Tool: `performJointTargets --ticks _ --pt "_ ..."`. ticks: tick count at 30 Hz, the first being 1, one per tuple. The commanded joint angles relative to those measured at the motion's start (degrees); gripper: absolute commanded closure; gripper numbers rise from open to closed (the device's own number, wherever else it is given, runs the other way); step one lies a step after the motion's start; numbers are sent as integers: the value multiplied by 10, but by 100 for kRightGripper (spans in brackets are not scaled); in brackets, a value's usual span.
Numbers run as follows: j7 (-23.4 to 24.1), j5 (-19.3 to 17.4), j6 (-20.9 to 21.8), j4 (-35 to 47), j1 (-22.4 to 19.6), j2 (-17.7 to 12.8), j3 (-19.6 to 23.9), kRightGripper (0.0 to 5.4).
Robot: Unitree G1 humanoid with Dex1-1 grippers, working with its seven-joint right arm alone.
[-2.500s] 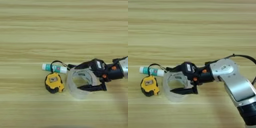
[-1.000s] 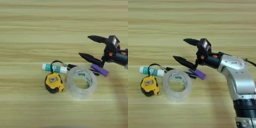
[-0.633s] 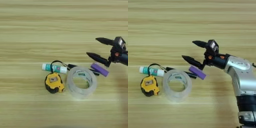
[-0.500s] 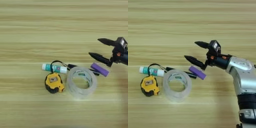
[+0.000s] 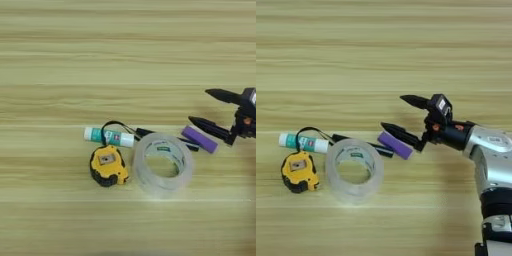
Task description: Move the objects on the table
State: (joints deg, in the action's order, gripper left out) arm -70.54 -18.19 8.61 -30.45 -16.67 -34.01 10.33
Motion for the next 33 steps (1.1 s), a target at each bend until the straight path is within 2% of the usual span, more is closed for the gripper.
performJointTargets --ticks 1,4,8,13,26,33 --pt "4 -12 19 9 -24 -24 19 5" --pt "-17 -7 14 4 -16 -28 10 5" --pt "-25 21 26 -11 -10 -37 -6 5" --pt "-19 57 51 -38 -10 -45 -21 5" --pt "-16 88 82 -85 -19 -52 -32 5" --pt "0 119 106 -118 -24 -58 -45 5"
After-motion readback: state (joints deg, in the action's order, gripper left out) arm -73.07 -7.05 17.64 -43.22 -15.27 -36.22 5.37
